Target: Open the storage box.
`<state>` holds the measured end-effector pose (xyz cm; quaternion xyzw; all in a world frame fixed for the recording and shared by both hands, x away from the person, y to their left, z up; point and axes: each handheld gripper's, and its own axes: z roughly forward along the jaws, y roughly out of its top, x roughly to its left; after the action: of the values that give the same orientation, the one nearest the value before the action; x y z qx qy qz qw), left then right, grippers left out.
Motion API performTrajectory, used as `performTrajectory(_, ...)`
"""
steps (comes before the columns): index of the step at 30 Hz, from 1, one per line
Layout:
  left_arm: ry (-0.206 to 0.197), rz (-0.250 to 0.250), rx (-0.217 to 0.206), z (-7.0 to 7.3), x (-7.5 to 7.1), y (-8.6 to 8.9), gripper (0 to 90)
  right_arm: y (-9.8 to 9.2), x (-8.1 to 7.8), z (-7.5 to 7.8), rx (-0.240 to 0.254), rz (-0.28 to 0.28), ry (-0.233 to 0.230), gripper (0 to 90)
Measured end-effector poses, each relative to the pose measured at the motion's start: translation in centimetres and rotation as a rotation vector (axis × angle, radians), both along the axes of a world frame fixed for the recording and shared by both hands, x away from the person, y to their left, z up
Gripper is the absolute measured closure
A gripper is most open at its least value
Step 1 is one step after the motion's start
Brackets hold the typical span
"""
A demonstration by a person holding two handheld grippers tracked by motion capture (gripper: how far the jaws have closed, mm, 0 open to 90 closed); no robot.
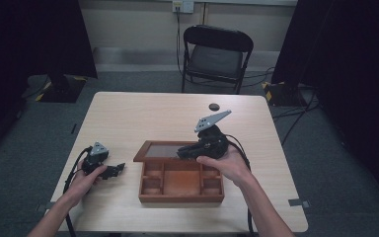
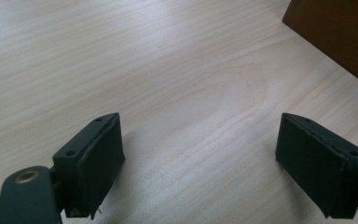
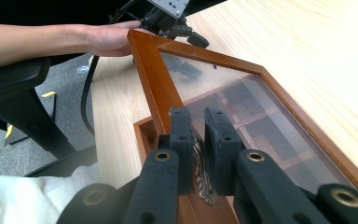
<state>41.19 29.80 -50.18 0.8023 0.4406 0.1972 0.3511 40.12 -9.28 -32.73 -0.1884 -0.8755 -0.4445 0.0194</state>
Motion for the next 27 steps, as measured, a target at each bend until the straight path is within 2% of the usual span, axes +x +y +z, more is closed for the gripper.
performTrajectory(27, 0.002, 0.001, -0.004, -0.01, -0.01, -0.02, 14.3, -0.14, 0.77, 0.80, 0.026, -0.027, -0.015, 82.4)
